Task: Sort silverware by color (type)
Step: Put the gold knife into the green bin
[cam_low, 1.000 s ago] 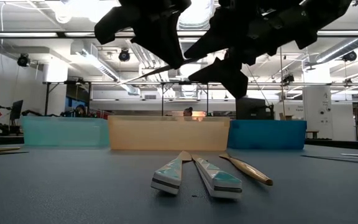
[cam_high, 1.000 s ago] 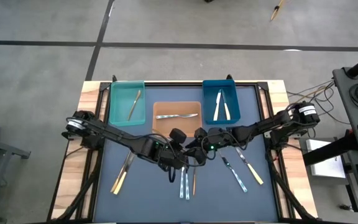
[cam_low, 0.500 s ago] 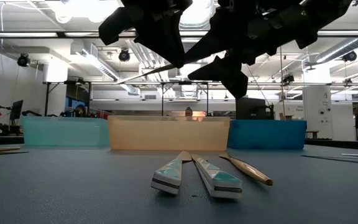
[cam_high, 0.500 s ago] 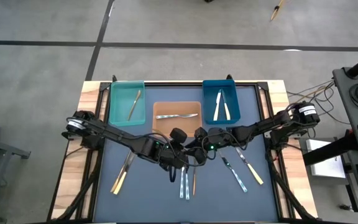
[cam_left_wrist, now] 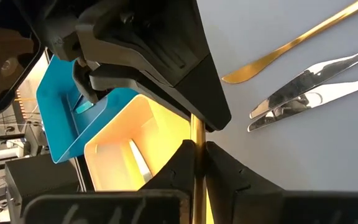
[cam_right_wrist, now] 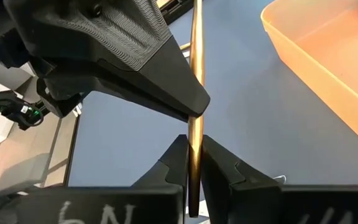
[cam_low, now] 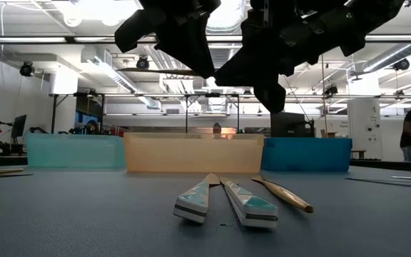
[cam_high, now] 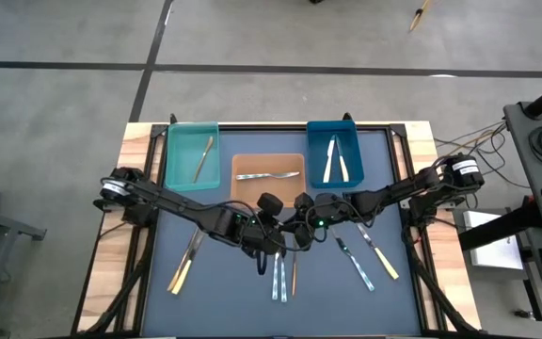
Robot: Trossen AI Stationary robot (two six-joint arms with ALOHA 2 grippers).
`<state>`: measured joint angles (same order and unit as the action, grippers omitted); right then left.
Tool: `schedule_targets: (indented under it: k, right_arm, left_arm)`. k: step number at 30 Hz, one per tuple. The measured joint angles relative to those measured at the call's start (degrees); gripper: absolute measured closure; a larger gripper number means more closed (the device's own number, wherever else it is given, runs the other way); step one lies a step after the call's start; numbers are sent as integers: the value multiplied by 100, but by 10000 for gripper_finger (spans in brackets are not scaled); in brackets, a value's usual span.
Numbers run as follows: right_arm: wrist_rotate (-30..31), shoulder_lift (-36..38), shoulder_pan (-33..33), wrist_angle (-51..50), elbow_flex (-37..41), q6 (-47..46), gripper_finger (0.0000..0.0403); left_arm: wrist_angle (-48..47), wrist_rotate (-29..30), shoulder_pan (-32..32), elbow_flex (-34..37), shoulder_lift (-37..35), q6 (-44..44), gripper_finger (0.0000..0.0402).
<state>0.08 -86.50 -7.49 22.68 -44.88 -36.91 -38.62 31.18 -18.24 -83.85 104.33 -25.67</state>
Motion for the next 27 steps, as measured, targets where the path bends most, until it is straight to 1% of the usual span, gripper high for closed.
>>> schedule_targets:
  k: [2, 5, 12, 17, 20, 23, 25, 27]
  right_arm:
    - [0, 0, 0, 2, 0, 0, 387]
    - [38, 0, 2, 37, 0, -2, 388]
    - [216, 0, 4, 37, 0, -144, 389]
    - [316, 1, 4, 35, 1, -72, 390]
    - [365, 1, 4, 22, 11, -5, 390]
    - [642, 1, -11, 48, 11, 116, 390]
    - [708, 2, -15, 186, 25, 216, 390]
    - [752, 2, -22, 525, 67, 344, 390]
  left_arm:
    - [1, 17, 0, 0, 0, 1, 385]
    - [16, 206, -2, 0, 0, 33, 362]
    - [13, 247, 0, 0, -67, -72, 280]
    - [-32, 264, 15, 0, -421, -72, 234]
    - [-21, 268, 20, 29, -803, 173, 222]
    - [-12, 229, 20, 175, -1282, 512, 220]
    - [113, 190, 20, 349, -1622, 766, 221]
    - [385, 172, 9, 655, -1996, 892, 224]
